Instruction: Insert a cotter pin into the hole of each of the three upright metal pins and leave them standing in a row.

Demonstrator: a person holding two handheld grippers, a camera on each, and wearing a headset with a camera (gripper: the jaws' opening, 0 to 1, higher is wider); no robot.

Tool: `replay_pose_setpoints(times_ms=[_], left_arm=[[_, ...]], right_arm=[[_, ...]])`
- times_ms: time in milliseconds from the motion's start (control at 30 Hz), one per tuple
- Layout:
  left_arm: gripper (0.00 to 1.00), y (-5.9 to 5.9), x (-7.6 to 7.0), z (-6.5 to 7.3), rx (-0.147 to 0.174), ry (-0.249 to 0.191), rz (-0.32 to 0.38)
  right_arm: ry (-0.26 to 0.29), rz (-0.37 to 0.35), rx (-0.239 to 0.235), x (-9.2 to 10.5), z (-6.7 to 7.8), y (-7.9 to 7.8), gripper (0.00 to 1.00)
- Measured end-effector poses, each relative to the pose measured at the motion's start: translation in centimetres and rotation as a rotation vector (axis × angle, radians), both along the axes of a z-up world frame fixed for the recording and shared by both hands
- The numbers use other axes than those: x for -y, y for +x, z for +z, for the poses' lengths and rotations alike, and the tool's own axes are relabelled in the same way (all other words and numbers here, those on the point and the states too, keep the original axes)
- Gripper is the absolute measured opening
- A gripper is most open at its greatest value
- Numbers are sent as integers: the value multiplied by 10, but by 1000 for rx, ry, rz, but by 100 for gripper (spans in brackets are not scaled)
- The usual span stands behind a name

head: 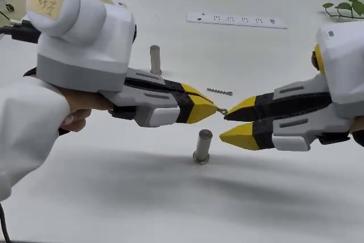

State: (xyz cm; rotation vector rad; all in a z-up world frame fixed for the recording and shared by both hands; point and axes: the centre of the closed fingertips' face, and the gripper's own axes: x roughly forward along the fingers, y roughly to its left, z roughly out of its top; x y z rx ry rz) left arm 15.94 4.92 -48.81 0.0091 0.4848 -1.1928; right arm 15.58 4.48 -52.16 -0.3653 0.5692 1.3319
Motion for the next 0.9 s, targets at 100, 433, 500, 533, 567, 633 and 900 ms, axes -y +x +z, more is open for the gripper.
replay_pose_setpoints(times_ms=[100,433,500,533,567,633,900], left_arm=[[0,-5,1,-1,27,15,-34],[0,-16,7,1,72,22,-104],[0,-16,6,0,77,22,-112],[0,-15,6,-1,80,24,-116],[0,-16,5,-2,89,30,-126],[0,-18,5,-5,96,48,-145],[0,-22,4,-9,101,58,-171]], right_arm=[[7,5,-7,-3,1,-1,15],[40,25,-24,-8,6,-7,0],[33,42,-22,-9,6,-11,0],[31,48,-19,-8,6,-12,0],[26,58,-16,-8,5,-13,0],[24,71,-27,-7,5,-16,0],[11,114,-24,-3,8,-25,0]])
